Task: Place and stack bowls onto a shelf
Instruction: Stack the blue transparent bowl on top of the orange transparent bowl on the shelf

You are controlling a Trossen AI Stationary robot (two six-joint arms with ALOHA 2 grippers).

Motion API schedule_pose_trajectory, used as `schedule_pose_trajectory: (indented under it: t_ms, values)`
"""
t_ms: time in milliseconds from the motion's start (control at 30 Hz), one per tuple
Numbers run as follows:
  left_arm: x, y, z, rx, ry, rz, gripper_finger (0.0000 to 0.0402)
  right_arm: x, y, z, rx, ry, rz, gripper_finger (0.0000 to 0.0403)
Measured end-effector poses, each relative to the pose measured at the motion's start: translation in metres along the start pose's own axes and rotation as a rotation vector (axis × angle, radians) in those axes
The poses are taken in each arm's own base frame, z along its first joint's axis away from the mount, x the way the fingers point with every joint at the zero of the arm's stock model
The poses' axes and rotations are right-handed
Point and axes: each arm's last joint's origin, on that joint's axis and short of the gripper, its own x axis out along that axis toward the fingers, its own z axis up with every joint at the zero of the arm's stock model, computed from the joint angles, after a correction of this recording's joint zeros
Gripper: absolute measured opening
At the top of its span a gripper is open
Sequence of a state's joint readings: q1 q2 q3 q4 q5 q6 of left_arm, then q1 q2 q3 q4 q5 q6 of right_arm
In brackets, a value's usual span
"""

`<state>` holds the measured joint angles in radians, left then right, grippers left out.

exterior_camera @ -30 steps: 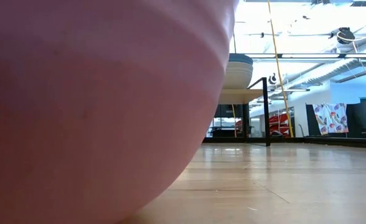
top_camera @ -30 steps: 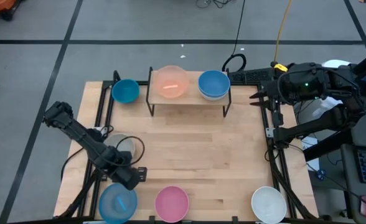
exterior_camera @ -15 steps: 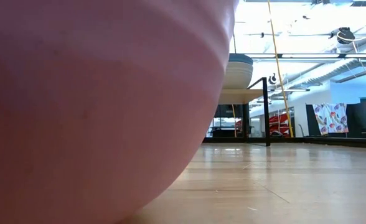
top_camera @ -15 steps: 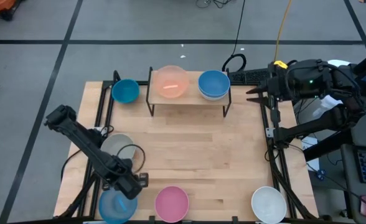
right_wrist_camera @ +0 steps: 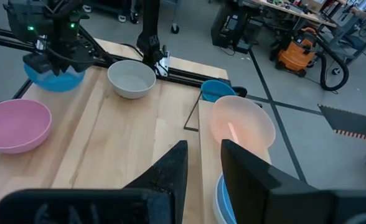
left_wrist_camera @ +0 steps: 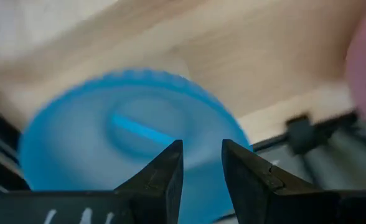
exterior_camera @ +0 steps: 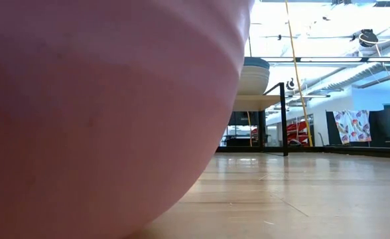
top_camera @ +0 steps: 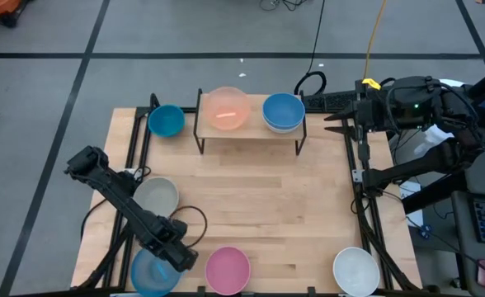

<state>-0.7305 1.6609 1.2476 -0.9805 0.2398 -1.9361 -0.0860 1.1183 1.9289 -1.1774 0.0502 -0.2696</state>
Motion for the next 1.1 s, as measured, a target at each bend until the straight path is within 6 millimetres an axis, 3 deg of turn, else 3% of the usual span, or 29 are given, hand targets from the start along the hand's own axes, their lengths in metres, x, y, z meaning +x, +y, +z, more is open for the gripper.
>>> schedule_pose_trajectory:
  t_ms: [200,400,567,833,1100]
  values:
    - [0.000,-0.009,-0.004,-0.313,0.013,-0.110,0.0115,0.000,0.000,0.000,0.004,0.000,0.000,0.0089]
    - [0.001,-0.009,-0.007,-0.468,-0.004,-0.133,0.0115,0.000,0.000,0.000,0.001,0.000,0.000,0.0089]
    - [0.003,-0.007,-0.008,-0.486,-0.015,-0.115,0.0115,0.000,0.000,0.000,-0.005,0.000,0.000,0.0089]
    - [0.029,-0.016,-0.005,-0.499,-0.041,-0.064,0.0115,0.000,0.000,0.000,-0.008,-0.001,-0.001,0.0089]
    - [0.041,-0.018,-0.004,-0.439,-0.043,-0.020,0.0115,0.000,-0.002,0.006,-0.005,-0.066,-0.019,0.0089]
